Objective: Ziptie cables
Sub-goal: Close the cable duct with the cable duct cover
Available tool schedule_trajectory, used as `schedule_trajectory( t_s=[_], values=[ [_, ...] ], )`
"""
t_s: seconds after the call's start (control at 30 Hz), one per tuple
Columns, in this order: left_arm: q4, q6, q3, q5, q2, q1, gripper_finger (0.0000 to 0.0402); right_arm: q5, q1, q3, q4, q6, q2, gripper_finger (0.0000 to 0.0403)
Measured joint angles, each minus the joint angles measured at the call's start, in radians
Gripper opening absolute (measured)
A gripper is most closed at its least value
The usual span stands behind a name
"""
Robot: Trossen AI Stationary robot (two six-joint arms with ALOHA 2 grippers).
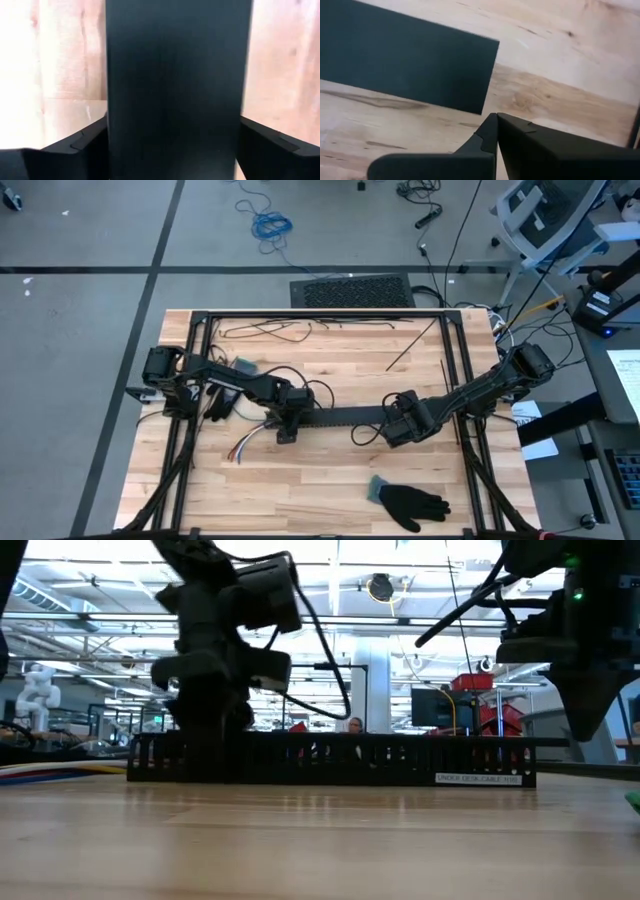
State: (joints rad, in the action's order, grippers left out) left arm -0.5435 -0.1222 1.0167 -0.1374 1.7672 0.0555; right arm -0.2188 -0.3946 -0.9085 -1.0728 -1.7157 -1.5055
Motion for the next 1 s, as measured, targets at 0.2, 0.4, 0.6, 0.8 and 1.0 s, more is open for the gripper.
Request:
schedule_trajectory(
  t_s=[0.2,0.4,0.6,0.8,1.0],
  values=[
    [-0.162,-0.004,0.115,-0.019,-0.002,-0.018,0.0345,-0.017,0.0,0.001,-0.006,0.054,0.0,0.0],
    [-0.31,-0.004,0.119,-0.005,-0.093,-0.035,0.0345,-0.018,0.0,0.001,-0.006,0.064,0.0,0.0],
    [-0.275,-0.086,0.013,0.033,-0.248,-0.035,0.0345,-0.017,0.0,0.001,-0.01,0.064,0.0,0.0],
    [-0.234,-0.17,-0.116,0.014,-0.331,-0.019,0.0345,-0.017,0.0,0.002,-0.012,0.064,-0.001,0.0],
    [-0.166,-0.183,-0.204,0.01,-0.353,0.02,0.0345,-0.017,0.0,0.002,-0.012,0.067,-0.001,0.0]
  ],
)
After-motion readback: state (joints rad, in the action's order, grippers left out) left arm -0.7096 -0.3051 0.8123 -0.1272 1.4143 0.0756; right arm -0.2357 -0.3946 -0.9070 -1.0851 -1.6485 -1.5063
